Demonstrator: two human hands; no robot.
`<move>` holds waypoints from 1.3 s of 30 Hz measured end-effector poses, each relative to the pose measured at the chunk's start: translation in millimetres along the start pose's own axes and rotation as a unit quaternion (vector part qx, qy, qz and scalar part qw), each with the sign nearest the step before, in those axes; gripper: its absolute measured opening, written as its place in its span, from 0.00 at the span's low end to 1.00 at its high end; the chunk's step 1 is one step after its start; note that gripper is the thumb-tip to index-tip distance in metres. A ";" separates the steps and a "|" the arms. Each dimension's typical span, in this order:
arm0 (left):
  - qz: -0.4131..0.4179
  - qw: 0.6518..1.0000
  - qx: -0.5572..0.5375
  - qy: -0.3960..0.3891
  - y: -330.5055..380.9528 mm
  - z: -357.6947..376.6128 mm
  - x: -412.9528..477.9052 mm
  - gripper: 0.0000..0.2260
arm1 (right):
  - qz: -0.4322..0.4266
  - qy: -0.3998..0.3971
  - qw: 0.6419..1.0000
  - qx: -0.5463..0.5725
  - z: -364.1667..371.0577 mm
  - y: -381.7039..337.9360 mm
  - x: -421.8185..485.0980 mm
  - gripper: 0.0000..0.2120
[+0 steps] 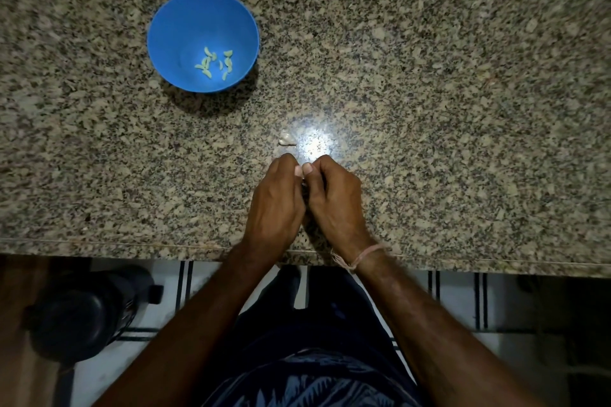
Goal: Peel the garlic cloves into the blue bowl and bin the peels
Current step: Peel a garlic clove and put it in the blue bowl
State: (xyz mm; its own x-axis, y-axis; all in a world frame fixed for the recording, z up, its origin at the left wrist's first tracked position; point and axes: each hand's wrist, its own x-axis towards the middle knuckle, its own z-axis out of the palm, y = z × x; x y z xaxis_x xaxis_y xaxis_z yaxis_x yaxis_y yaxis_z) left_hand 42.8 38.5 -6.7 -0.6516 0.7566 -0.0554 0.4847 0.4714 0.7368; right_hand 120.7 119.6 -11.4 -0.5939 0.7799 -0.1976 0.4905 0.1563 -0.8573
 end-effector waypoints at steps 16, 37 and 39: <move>-0.135 0.971 -0.151 -0.130 -4.2 -22.0 11.0 0.13 | 0.064 -0.067 0.972 0.218 -14.5 -2.0 0.1 0.06; -0.139 0.986 -0.082 0.034 -10.1 -8.7 8.9 0.04 | 0.188 -0.027 0.907 0.376 -15.3 10.2 -1.2 0.07; -0.117 0.991 -0.043 0.052 -12.0 -7.6 9.0 0.07 | 0.168 -0.025 0.923 0.344 -15.5 12.6 -0.9 0.07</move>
State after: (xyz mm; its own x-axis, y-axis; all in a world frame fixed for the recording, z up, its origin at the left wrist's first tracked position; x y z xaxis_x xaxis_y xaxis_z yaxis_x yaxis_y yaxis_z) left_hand 26.7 36.3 -10.9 -0.7990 0.5784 -0.1648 0.2644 0.5840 0.7675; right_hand 137.3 130.3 -14.7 -0.5185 0.6831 -0.5142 0.1404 -0.5252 -0.8393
